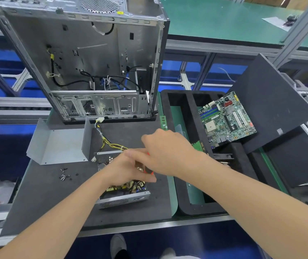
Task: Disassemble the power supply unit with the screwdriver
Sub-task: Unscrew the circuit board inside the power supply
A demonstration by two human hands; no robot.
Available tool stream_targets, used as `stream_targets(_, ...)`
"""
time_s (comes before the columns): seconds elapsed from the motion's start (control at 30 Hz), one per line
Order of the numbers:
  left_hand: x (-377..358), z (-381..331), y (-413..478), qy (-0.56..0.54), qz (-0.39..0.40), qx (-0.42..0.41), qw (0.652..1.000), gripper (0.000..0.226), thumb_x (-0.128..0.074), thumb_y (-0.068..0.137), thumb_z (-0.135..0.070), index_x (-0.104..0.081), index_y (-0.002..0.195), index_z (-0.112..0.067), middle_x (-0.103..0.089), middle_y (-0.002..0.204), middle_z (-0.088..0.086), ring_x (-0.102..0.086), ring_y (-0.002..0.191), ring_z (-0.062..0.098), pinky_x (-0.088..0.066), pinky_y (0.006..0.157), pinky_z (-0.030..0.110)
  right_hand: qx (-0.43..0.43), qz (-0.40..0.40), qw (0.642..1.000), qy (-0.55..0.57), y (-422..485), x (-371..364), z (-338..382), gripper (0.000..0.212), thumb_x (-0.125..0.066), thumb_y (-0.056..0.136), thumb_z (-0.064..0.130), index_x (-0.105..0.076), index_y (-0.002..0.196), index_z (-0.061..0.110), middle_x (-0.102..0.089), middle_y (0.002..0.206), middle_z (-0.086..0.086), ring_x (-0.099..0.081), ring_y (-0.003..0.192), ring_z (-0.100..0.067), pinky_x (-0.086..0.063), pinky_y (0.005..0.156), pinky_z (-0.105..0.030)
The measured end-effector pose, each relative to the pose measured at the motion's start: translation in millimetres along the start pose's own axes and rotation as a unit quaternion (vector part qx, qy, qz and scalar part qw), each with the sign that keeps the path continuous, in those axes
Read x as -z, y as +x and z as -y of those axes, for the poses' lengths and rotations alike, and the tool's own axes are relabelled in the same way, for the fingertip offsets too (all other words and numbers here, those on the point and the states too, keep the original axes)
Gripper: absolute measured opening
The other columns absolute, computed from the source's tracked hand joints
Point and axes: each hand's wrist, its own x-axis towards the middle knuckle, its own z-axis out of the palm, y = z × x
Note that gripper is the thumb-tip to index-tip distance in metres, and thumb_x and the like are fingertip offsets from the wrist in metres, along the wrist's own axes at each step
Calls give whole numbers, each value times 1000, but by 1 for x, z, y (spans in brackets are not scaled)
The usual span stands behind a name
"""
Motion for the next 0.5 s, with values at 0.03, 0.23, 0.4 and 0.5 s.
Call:
stream_targets(0.03, -1, -1, 0, -3, -1, -7, 1000, 31, -93, 76, -3, -72, 97, -13, -73, 87, 11, -60, 75, 13, -50, 68, 22, -34, 16, 999, 9, 0, -2, 3, 63, -32, 94, 78, -42, 70, 20, -39, 66, -1, -44, 60, -29, -33, 53, -35)
stream_targets(0.23, -3, 5, -2, 0, -2, 10, 1000, 36, -91, 78, 0, -65, 103, 6, -69, 89, 23, -63, 83, 15, -51, 76, 36, 57, 122, 990, 45, 3, 5, 1, 14, -65, 87, 28, -53, 80, 27, -54, 77, 5, -58, 69, -21, -36, 49, -28)
stream_targets(0.4, 4, -1, -7, 57, 0, 7, 998, 12, -88, 81, -11, -78, 76, -17, -74, 73, -10, -59, 67, -1, -47, 65, 15, 203, 139, 969, -19, 1, 9, -4, 22, -67, 79, 0, -66, 77, 22, -46, 96, 1, -44, 70, -14, -34, 52, -29)
stream_targets(0.5, 2, -5, -10, 76, -16, -5, 997, 12, -84, 70, -35, -75, 69, -27, -71, 67, -14, -55, 64, -4, -44, 61, 13, 196, 110, 974, -7, -2, 3, -3, 10, -65, 85, 13, -65, 86, 23, -45, 93, 4, -48, 75, -16, -38, 55, -30)
